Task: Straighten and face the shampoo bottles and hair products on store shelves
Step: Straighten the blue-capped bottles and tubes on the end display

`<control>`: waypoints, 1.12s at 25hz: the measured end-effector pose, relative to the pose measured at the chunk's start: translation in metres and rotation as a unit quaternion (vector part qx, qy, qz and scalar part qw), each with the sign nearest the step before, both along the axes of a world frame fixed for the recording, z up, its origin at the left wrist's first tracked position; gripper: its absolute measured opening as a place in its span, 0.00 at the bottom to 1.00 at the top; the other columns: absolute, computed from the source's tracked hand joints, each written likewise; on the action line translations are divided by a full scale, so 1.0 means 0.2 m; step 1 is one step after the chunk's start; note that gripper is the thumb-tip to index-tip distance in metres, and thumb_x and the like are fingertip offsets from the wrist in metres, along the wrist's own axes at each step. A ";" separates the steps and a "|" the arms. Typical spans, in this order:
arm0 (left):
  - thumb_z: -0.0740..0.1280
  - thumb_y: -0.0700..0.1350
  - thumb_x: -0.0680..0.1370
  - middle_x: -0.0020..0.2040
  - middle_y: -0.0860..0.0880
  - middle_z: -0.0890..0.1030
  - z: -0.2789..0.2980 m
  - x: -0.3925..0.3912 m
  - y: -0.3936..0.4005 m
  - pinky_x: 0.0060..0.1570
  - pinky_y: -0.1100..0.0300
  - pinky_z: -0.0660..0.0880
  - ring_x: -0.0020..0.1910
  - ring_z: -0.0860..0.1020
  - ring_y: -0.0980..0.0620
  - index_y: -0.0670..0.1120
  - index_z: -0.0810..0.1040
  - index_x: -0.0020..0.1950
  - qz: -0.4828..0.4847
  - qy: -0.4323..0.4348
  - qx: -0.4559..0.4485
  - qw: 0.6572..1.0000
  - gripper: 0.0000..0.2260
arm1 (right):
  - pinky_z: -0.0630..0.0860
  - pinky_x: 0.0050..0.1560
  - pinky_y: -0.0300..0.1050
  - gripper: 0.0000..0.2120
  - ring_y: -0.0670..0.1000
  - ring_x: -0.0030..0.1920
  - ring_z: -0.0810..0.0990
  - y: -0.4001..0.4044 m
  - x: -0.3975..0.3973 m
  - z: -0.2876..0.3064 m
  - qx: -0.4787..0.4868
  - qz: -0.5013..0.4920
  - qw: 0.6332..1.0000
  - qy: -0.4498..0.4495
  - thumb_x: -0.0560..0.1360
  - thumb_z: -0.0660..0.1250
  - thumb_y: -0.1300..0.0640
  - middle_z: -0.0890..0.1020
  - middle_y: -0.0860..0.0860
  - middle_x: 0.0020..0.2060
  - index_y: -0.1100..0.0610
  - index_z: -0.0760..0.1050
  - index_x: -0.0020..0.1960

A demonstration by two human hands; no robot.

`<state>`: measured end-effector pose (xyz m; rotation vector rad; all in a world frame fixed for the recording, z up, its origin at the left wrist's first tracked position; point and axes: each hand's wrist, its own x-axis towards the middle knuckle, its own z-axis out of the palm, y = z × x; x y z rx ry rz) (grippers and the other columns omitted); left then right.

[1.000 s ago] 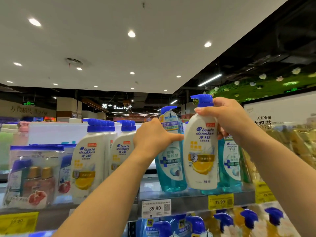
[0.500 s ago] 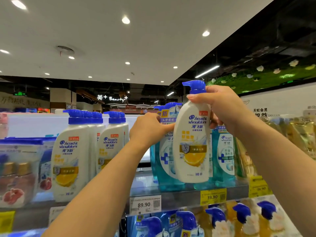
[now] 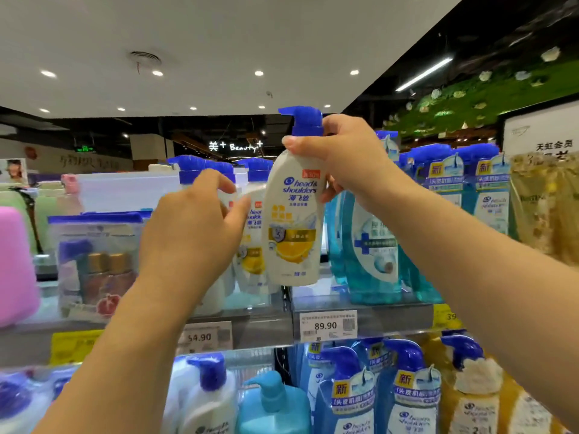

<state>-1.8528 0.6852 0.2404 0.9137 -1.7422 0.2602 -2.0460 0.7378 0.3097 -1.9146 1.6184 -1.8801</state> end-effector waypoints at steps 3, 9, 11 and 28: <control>0.64 0.62 0.76 0.35 0.58 0.77 -0.09 0.06 0.00 0.36 0.56 0.73 0.38 0.77 0.50 0.54 0.76 0.53 -0.015 -0.016 0.039 0.999 0.13 | 0.78 0.24 0.42 0.14 0.47 0.31 0.86 -0.14 0.12 -0.06 0.004 0.005 1.000 0.006 0.73 0.74 0.46 0.85 0.52 0.38 0.56 0.76 0.49; 0.59 0.68 0.74 0.36 0.58 0.79 -0.18 0.10 -0.04 0.29 0.61 0.65 0.37 0.75 0.53 0.58 0.73 0.49 -0.002 -0.037 0.060 0.998 0.16 | 0.76 0.23 0.40 0.12 0.47 0.30 0.86 -0.26 0.25 -0.18 0.039 0.022 0.999 0.007 0.73 0.74 0.46 0.85 0.50 0.37 0.52 0.75 0.46; 0.59 0.68 0.74 0.38 0.56 0.80 -0.20 0.08 -0.05 0.29 0.62 0.68 0.38 0.76 0.53 0.58 0.73 0.49 -0.017 -0.041 0.071 0.996 0.16 | 0.78 0.24 0.40 0.12 0.46 0.31 0.86 -0.25 0.25 -0.17 0.047 0.013 0.998 0.025 0.74 0.73 0.44 0.85 0.49 0.36 0.51 0.76 0.46; 0.70 0.56 0.73 0.27 0.59 0.76 -0.24 -0.39 0.25 0.32 0.56 0.69 0.29 0.75 0.55 0.56 0.73 0.34 -0.209 0.066 0.019 0.975 0.11 | 0.86 0.37 0.51 0.18 0.53 0.35 0.86 0.23 0.02 -0.16 0.097 -0.033 0.992 0.073 0.80 0.67 0.45 0.84 0.53 0.49 0.55 0.78 0.63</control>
